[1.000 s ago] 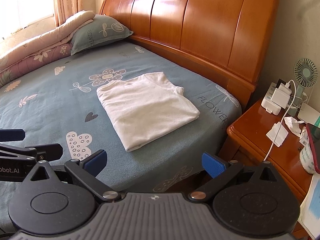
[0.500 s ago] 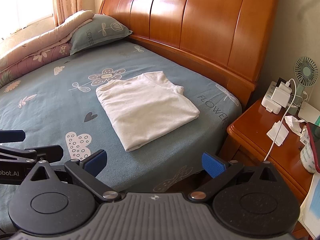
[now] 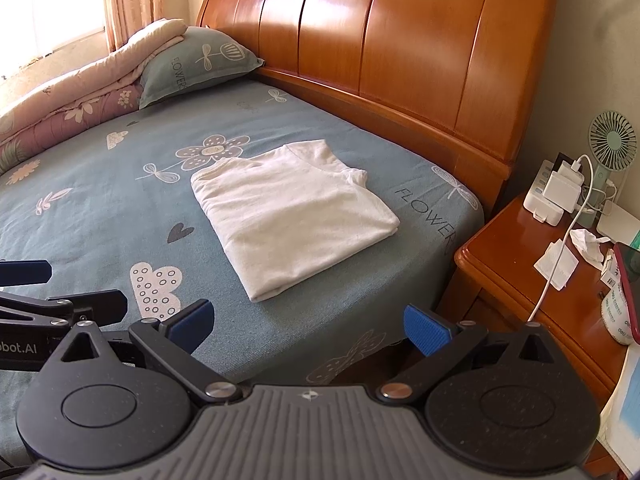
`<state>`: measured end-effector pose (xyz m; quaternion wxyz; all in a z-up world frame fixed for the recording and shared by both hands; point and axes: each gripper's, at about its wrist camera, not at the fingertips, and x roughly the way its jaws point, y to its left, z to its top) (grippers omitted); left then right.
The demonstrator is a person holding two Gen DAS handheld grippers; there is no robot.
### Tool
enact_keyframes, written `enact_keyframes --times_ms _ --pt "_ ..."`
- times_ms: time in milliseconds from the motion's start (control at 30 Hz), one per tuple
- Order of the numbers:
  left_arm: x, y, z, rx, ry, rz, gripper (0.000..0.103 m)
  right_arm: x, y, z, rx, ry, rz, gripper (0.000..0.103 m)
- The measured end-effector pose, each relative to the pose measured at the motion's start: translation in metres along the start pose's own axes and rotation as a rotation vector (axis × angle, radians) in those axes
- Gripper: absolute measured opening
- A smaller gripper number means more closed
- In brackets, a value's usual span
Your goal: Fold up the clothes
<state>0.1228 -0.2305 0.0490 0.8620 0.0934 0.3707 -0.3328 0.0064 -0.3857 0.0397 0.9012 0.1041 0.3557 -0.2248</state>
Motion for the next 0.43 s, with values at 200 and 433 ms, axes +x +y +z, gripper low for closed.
enact_keyframes --times_ms 200,433 --pt "0.0007 -0.0002 -0.0003 0.001 0.0 0.002 0.102 0.0002 0.0001 -0.0007 -0.002 0.002 -0.001 0.103" --pt "0.0 -0.0013 -0.0007 0.008 -0.01 -0.003 0.102 0.0012 -0.001 -0.0006 0.008 0.004 0.005 0.103"
